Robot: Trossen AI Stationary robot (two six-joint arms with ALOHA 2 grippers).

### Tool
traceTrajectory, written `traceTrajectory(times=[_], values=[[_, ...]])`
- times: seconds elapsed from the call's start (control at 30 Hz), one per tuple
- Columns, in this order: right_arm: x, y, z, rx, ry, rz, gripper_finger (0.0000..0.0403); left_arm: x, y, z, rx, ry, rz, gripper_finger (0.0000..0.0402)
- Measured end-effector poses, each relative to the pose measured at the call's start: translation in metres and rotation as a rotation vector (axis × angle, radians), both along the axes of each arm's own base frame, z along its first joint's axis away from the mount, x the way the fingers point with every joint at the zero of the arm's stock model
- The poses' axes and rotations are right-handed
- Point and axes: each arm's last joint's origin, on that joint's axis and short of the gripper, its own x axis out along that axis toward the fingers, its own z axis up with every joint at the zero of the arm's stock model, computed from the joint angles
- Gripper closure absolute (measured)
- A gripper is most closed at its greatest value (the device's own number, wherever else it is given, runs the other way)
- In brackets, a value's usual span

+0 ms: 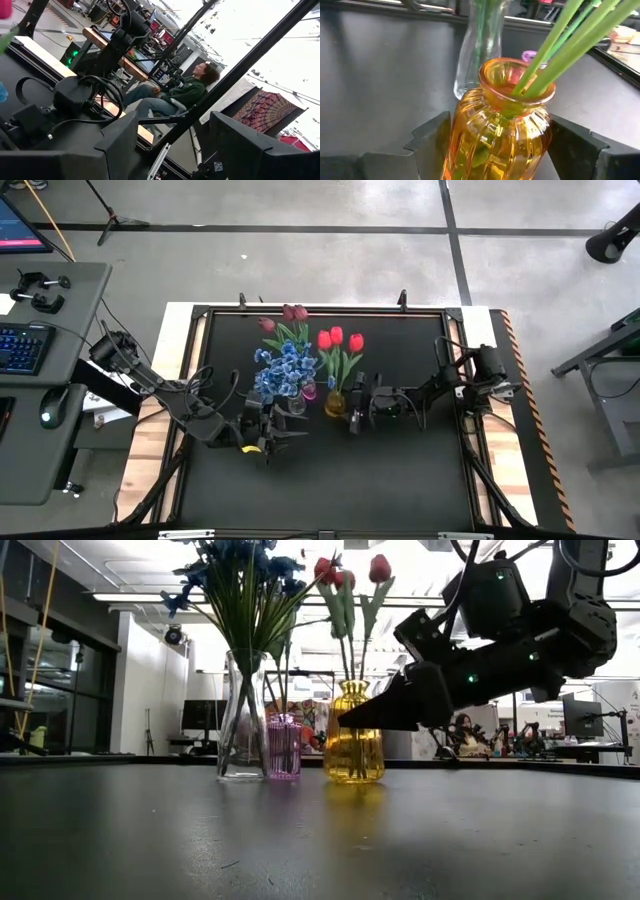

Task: Sort flowers into vase by color
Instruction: Put the red flower into the yellow vase, then return To Home Position

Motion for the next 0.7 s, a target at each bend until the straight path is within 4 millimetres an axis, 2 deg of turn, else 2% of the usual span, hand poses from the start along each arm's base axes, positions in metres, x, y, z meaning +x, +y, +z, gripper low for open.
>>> traceTrajectory(times=[0.2,0.5,0.7], values=[[-0.002,0.0,0.004,-0.029,0.044,0.006,0.0102,0.0,0.0,0.0,0.02,-0.001,0.002,0.0168],[-0.008,-0.002,0.027,-0.051,0.049,-0.039,0.0016,0.0,0.001,0.001,0.019,-0.008,0.005,0.0168],[-0.018,-0.004,0.044,-0.097,0.108,-0.023,0.0004,0.002,0.002,0.004,-0.033,-0.041,-0.02,0.0168]])
